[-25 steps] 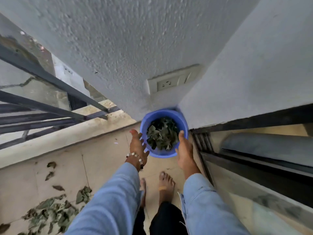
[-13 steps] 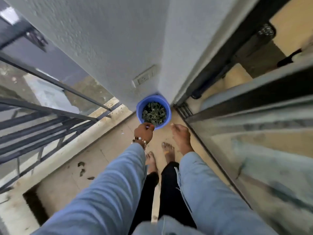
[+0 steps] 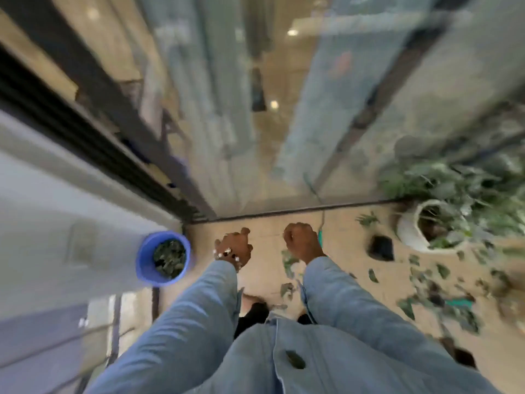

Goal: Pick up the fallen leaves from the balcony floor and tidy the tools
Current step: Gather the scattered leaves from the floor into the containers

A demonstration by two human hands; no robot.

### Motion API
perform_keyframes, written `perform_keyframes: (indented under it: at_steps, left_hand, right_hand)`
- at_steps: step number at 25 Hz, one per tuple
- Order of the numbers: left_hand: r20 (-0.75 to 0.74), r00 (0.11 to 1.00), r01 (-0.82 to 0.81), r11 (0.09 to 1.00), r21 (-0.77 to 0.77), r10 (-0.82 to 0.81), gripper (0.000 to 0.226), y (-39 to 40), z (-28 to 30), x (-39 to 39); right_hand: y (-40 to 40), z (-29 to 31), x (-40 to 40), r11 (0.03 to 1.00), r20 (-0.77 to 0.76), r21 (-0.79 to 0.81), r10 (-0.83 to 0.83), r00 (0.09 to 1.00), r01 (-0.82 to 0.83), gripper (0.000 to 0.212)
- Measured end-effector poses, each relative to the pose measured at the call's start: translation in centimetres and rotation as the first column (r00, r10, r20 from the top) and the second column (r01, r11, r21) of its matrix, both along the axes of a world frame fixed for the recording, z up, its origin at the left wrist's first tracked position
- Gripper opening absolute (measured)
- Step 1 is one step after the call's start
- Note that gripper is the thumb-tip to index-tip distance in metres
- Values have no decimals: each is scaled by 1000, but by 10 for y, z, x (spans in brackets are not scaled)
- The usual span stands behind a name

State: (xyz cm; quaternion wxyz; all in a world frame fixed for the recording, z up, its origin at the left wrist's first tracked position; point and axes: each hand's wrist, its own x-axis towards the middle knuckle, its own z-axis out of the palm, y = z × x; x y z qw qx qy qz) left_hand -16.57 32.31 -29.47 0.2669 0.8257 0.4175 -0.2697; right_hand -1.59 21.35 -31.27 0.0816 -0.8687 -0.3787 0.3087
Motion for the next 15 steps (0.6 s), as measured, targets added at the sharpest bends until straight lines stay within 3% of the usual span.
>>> perform_keyframes:
  at_steps: [5, 9, 13, 15]
  left_hand:
    - [-33, 928, 372, 924, 90, -370, 52, -86, 22, 146]
    - [2, 776, 627, 771, 109, -631, 51, -213, 30, 258]
    - [30, 573, 811, 572, 124, -819, 47, -340, 25, 339]
    - [30, 534, 835, 532, 142, -845, 46, -363, 25, 356]
  right_hand:
    - [-160, 15, 86, 935, 46, -40, -350, 936, 352, 28]
    - [-300, 22, 148, 764, 54, -72, -639, 767, 641, 32]
    - [-419, 18, 185, 598, 73, -53, -796, 600, 800, 31]
    - [-440, 22, 190, 549, 64, -34, -833, 550, 835, 29]
